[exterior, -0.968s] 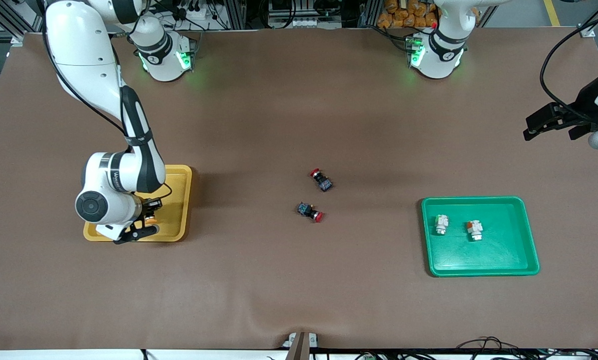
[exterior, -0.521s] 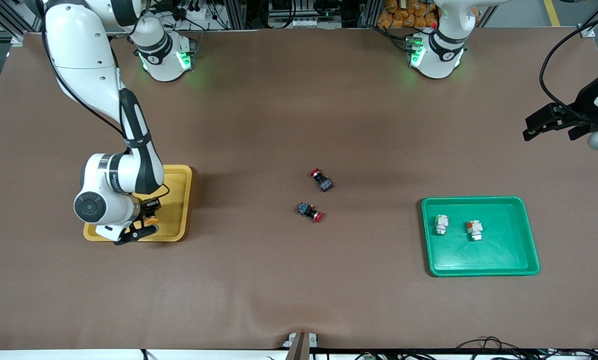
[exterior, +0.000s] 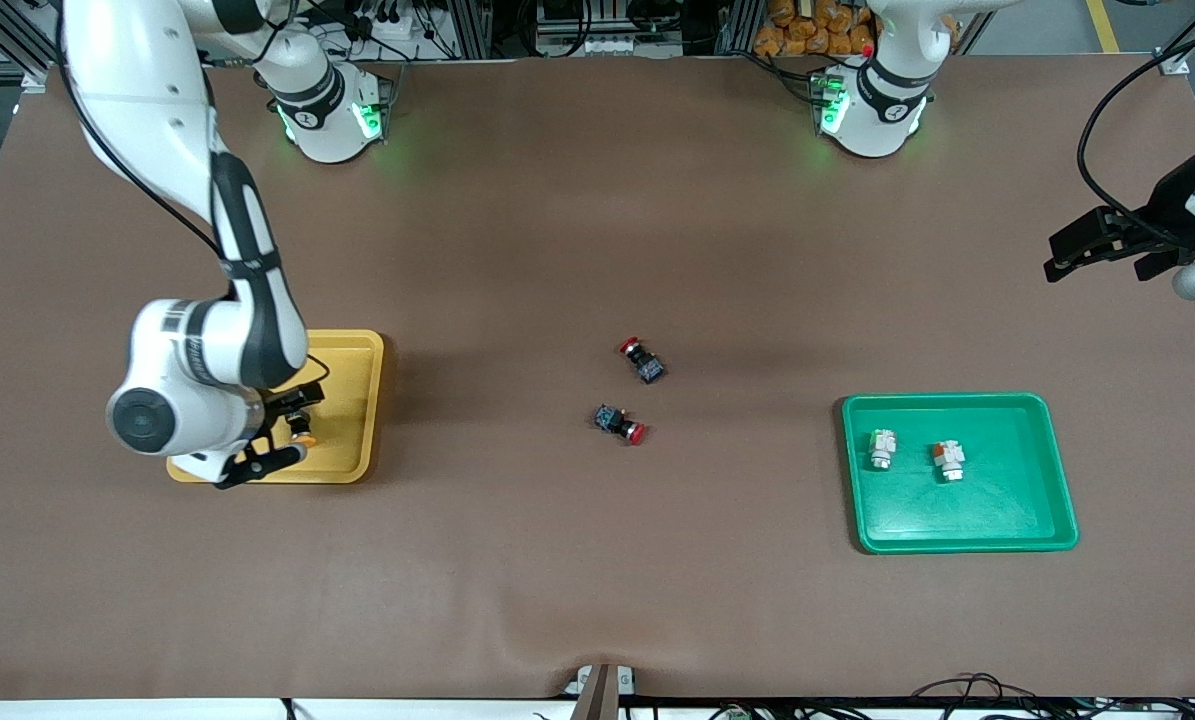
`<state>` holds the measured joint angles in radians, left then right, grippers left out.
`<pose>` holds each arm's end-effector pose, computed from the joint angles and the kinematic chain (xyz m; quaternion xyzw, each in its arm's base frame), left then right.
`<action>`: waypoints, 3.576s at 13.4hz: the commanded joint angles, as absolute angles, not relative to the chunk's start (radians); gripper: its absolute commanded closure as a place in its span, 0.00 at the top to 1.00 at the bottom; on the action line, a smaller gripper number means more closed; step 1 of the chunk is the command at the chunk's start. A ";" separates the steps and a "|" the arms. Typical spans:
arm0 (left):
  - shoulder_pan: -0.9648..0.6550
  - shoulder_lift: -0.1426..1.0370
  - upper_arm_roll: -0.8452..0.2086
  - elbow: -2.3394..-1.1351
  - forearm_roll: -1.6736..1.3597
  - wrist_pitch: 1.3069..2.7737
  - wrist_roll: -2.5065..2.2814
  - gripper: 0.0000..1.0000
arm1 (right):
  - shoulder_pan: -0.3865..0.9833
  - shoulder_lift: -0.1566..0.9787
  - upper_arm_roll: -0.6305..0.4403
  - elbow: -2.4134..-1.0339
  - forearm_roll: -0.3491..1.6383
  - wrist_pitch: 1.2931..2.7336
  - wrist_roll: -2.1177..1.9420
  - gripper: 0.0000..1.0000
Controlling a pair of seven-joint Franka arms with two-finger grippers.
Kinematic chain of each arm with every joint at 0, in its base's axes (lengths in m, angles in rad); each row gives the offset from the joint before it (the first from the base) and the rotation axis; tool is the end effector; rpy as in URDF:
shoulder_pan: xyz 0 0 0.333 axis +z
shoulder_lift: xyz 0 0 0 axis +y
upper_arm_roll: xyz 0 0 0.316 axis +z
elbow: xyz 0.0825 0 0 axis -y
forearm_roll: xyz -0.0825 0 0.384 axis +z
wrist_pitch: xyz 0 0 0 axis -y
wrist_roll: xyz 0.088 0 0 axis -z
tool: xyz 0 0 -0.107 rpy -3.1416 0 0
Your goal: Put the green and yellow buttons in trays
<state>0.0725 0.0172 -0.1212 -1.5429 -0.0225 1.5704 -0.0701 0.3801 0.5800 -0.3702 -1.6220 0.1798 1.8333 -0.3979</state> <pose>0.5593 -0.0290 0.6282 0.9999 0.0107 0.0045 0.0126 0.6454 0.0468 0.2803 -0.9711 -0.1740 0.1630 0.0104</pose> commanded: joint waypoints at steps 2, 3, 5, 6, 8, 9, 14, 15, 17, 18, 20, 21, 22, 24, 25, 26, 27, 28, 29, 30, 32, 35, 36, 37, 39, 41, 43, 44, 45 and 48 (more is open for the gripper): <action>0.072 0.023 -0.124 -1.526 -0.021 1.555 -0.089 1.00 | 0.360 0.557 -0.380 -1.432 0.186 1.616 -0.383 1.00; 0.072 0.023 -0.124 -1.528 -0.021 1.555 -0.089 1.00 | 0.360 0.555 -0.388 -1.404 0.186 1.586 -0.383 1.00; 0.071 0.023 -0.124 -1.528 -0.020 1.555 -0.089 1.00 | 0.367 0.520 -0.403 -1.368 0.184 1.539 -0.383 1.00; 0.072 0.023 -0.124 -1.528 -0.020 1.555 -0.089 1.00 | 0.370 0.502 -0.406 -1.368 0.183 1.537 -0.383 1.00; 0.074 0.023 -0.124 -1.525 -0.020 1.555 -0.089 1.00 | 0.373 0.482 -0.407 -1.368 0.179 1.537 -0.383 1.00; 0.074 0.023 -0.124 -1.528 -0.018 1.555 -0.089 1.00 | 0.373 0.465 -0.408 -1.368 0.178 1.536 -0.385 1.00; 0.067 0.028 -0.127 -1.528 -0.005 1.555 -0.143 1.00 | 0.388 0.396 -0.402 -1.377 0.127 1.525 -0.364 1.00; 0.069 0.029 -0.127 -1.528 -0.006 1.555 -0.143 1.00 | 0.388 0.390 -0.397 -1.381 0.111 1.525 -0.336 1.00; 0.069 0.029 -0.127 -1.529 -0.006 1.555 -0.141 1.00 | 0.394 0.362 -0.397 -1.406 0.101 1.532 -0.331 1.00; 0.069 0.028 -0.127 -1.528 -0.006 1.554 -0.143 1.00 | 0.396 0.344 -0.397 -1.426 0.098 1.537 -0.325 1.00; 0.068 0.026 -0.129 -1.528 -0.006 1.554 -0.143 1.00 | 0.400 0.289 -0.396 -1.492 0.089 1.555 -0.283 1.00; 0.067 0.025 -0.129 -1.528 -0.006 1.554 -0.143 1.00 | 0.397 0.246 -0.390 -1.555 0.089 1.599 -0.267 1.00; 0.067 0.025 -0.130 -1.528 -0.006 1.554 -0.144 1.00 | 0.376 0.227 -0.350 -1.595 0.089 1.632 -0.265 1.00; 0.069 0.025 -0.138 -1.526 -0.006 1.554 -0.144 1.00 | 0.267 0.222 -0.229 -1.605 0.075 1.644 -0.243 1.00; 0.069 0.025 -0.141 -1.526 -0.006 1.554 -0.144 1.00 | 0.221 0.219 -0.171 -1.608 0.051 1.643 -0.220 1.00; 0.068 0.025 -0.141 -1.526 -0.006 1.554 -0.144 1.00 | 0.146 0.218 -0.091 -1.611 0.043 1.638 -0.201 1.00; 0.067 0.025 -0.141 -1.526 -0.006 1.554 -0.144 1.00 | 0.036 0.216 0.034 -1.620 0.035 1.641 -0.187 1.00; 0.067 0.025 -0.143 -1.526 -0.006 1.554 -0.144 1.00 | -0.050 0.216 0.129 -1.621 0.011 1.644 -0.177 1.00; 0.067 0.025 -0.143 -1.526 -0.006 1.554 -0.144 1.00 | -0.067 0.216 0.155 -1.621 -0.011 1.643 -0.161 1.00; 0.069 0.025 -0.143 -1.526 -0.006 1.554 -0.144 1.00 | -0.066 0.216 0.158 -1.621 -0.012 1.641 -0.150 1.00; 0.067 0.025 -0.143 -1.526 -0.006 1.554 -0.144 1.00 | -0.058 0.218 0.158 -1.621 -0.014 1.643 -0.149 1.00; 0.067 0.025 -0.143 -1.525 -0.006 1.554 -0.144 1.00 | -0.038 0.201 0.146 -1.634 -0.017 1.649 -0.147 1.00; 0.067 0.025 -0.143 -1.525 -0.006 1.554 -0.144 1.00 | -0.035 0.186 0.138 -1.649 -0.017 1.658 -0.141 1.00; 0.067 0.026 -0.143 -1.525 -0.006 1.554 -0.144 1.00 | -0.035 0.166 0.135 -1.657 -0.015 1.658 -0.132 1.00; 0.067 0.026 -0.143 -1.525 -0.006 1.554 -0.146 1.00 | -0.028 0.141 0.120 -1.660 -0.017 1.646 -0.089 1.00; 0.067 0.025 -0.143 -1.525 -0.006 1.554 -0.144 1.00 | 0.021 0.141 0.047 -1.661 -0.015 1.647 -0.092 1.00; 0.067 0.026 -0.143 -1.525 -0.006 1.554 -0.144 1.00 | 0.063 0.143 -0.035 -1.660 -0.012 1.647 -0.138 1.00; 0.067 0.025 -0.143 -1.525 -0.006 1.554 -0.146 1.00 | 0.058 0.143 -0.035 -1.660 -0.012 1.647 -0.159 1.00; 0.067 0.026 -0.143 -1.525 -0.006 1.554 -0.144 1.00 | 0.057 0.143 -0.037 -1.661 -0.012 1.647 -0.161 1.00; 0.067 0.025 -0.143 -1.525 -0.006 1.554 -0.144 1.00 | 0.057 0.106 -0.041 -1.724 -0.011 1.660 -0.161 1.00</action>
